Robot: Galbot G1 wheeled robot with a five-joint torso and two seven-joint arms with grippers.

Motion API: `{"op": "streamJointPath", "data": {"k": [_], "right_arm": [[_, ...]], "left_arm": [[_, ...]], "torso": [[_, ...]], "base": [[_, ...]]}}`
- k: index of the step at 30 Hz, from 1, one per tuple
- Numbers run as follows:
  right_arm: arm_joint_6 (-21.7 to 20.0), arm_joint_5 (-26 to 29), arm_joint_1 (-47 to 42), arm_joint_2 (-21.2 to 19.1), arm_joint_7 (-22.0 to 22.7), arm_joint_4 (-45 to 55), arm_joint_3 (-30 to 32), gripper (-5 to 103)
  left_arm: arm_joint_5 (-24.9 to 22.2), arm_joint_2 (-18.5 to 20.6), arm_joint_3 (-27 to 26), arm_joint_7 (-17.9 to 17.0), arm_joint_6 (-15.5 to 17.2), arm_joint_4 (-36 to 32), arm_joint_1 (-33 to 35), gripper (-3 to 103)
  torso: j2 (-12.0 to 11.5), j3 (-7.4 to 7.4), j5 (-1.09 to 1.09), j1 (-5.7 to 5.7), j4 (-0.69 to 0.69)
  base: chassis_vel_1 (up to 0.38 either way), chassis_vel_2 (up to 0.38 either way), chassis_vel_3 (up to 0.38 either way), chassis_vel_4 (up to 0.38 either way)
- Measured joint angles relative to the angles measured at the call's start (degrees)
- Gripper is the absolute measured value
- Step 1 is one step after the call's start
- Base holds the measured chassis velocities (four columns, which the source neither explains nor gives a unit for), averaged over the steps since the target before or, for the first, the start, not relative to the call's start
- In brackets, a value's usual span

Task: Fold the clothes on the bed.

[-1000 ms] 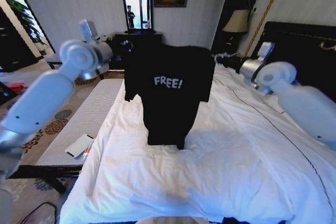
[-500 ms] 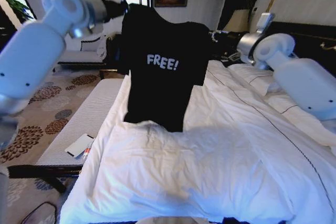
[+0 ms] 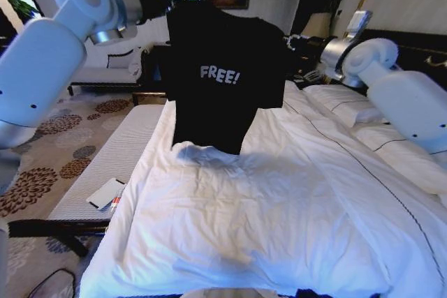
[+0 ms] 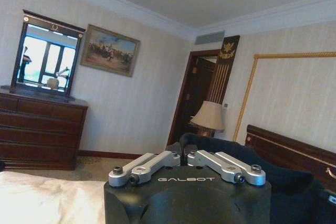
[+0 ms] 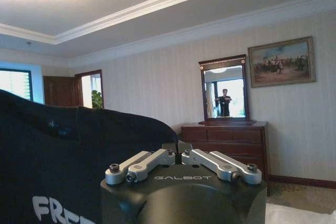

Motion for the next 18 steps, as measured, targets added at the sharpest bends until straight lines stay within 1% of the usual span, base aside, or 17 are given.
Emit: {"op": "streamJointPath", "data": {"k": [4, 8, 11, 15, 17, 18], "right_arm": [[0.35, -0.24, 2.24, 1.30, -0.80, -2.73, -1.60, 1], [0.51, -0.29, 3.65, 1.55, -1.54, -3.69, -2.56, 1], [0.70, -0.48, 4.10, 1.45, -1.86, -4.01, -3.07, 1], [0.78, -0.66, 3.96, 0.27, -1.99, -2.62, -3.33, 1], [0.75, -0.55, 3.03, -1.52, -1.91, -0.07, -2.85, 1], [0.44, -0.17, 1.99, -3.09, -1.69, 2.31, -1.92, 1]], "left_arm": [[-0.43, -0.59, -0.17, -0.08, -0.03, -0.17, 0.12, 1], [-0.89, -0.81, -0.20, -0.14, -0.03, -0.44, 0.11, 1], [-0.98, -1.11, -0.47, -0.35, -0.11, -0.79, 0.27, 1], [-1.41, -0.62, -1.15, -1.01, -0.15, -2.50, 1.39, 1], [-2.28, 1.02, -1.90, -1.52, -0.15, -4.99, 2.53, 1], [-3.06, 2.40, -2.42, -1.81, -0.16, -6.82, 3.27, 1]], "torso": [[0.00, 0.00, 0.00, 0.00, -0.02], [0.00, 0.00, 0.00, 0.00, 0.01], [0.00, 0.00, 0.00, 0.00, -0.01], [0.00, 0.00, 0.01, 0.00, -0.01], [0.00, 0.00, 0.01, 0.01, -0.02], [-0.01, 0.01, 0.02, 0.01, -0.01]], "base": [[0.000, 0.000, 0.000, 0.000], [0.000, 0.000, 0.000, 0.000], [0.000, 0.000, 0.000, 0.000], [0.000, 0.000, 0.000, 0.000], [0.000, 0.000, 0.000, 0.000], [0.000, 0.000, 0.000, 0.000]]}}
